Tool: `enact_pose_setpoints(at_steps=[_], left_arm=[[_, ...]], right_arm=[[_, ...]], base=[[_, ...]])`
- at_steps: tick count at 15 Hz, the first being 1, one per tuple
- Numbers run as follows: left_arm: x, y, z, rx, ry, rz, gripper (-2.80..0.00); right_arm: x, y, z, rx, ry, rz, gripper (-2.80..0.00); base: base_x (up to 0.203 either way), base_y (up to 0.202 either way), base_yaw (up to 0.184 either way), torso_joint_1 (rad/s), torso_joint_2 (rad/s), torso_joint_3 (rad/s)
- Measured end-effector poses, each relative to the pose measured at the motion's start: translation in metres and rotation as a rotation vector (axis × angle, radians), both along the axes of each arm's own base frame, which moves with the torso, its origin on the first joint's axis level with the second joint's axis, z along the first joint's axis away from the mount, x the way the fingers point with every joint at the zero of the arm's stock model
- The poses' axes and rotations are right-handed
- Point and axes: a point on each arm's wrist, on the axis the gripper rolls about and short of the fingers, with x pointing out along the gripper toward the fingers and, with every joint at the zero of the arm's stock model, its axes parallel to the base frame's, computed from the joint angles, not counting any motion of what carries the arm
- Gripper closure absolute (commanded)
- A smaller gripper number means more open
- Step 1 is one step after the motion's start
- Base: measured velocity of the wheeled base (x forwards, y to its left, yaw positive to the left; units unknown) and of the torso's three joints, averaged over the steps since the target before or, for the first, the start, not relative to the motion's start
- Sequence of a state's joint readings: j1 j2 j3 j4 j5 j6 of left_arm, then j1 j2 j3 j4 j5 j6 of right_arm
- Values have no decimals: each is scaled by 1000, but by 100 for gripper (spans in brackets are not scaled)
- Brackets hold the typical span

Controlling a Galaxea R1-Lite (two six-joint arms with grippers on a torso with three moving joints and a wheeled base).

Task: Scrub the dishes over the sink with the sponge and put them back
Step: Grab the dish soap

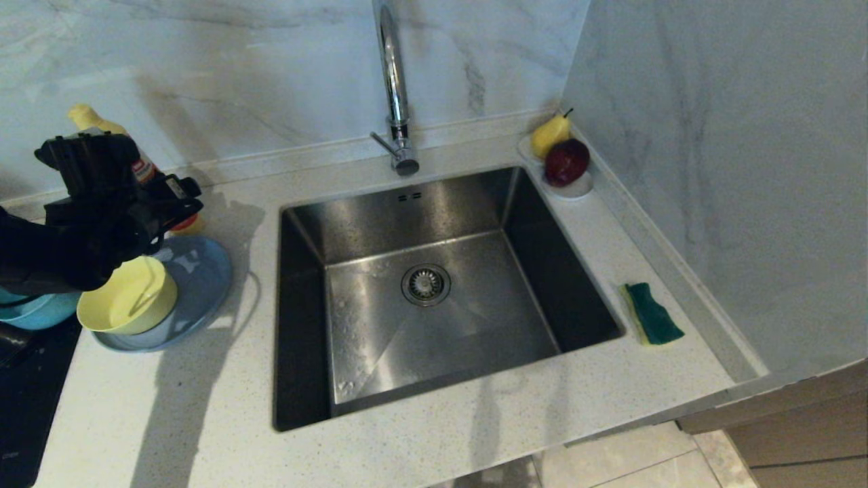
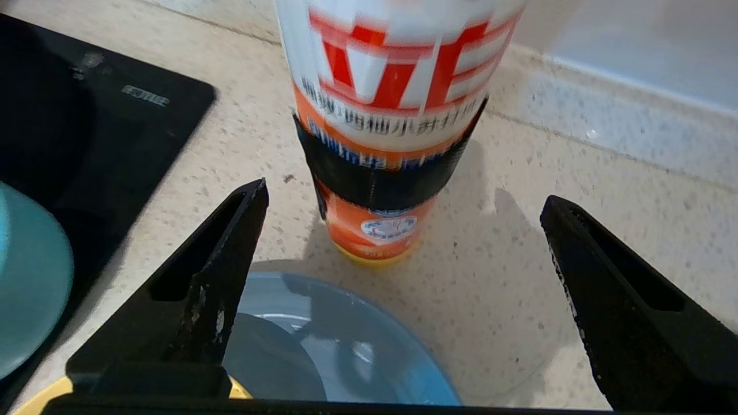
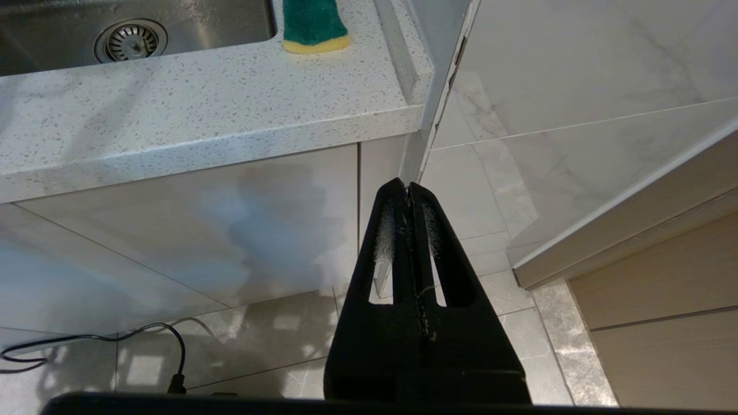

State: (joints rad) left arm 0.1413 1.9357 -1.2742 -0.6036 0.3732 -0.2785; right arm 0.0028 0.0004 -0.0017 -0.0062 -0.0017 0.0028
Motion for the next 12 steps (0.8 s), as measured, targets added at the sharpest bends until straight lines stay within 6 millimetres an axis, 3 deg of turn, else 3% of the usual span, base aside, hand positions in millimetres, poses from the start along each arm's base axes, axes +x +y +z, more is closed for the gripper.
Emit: enact_pose_setpoints(at_steps=[5,12], left_arm=[[4,17,-13,-8,11,-27,-280],[29,31,-9,17,-57,-32,-280]], right_arm=[[0,0,0,0,0,0,0],[0,0,0,0,0,0,0]], base=[[0,0,0,0,0,0],[0,0,0,0,0,0]])
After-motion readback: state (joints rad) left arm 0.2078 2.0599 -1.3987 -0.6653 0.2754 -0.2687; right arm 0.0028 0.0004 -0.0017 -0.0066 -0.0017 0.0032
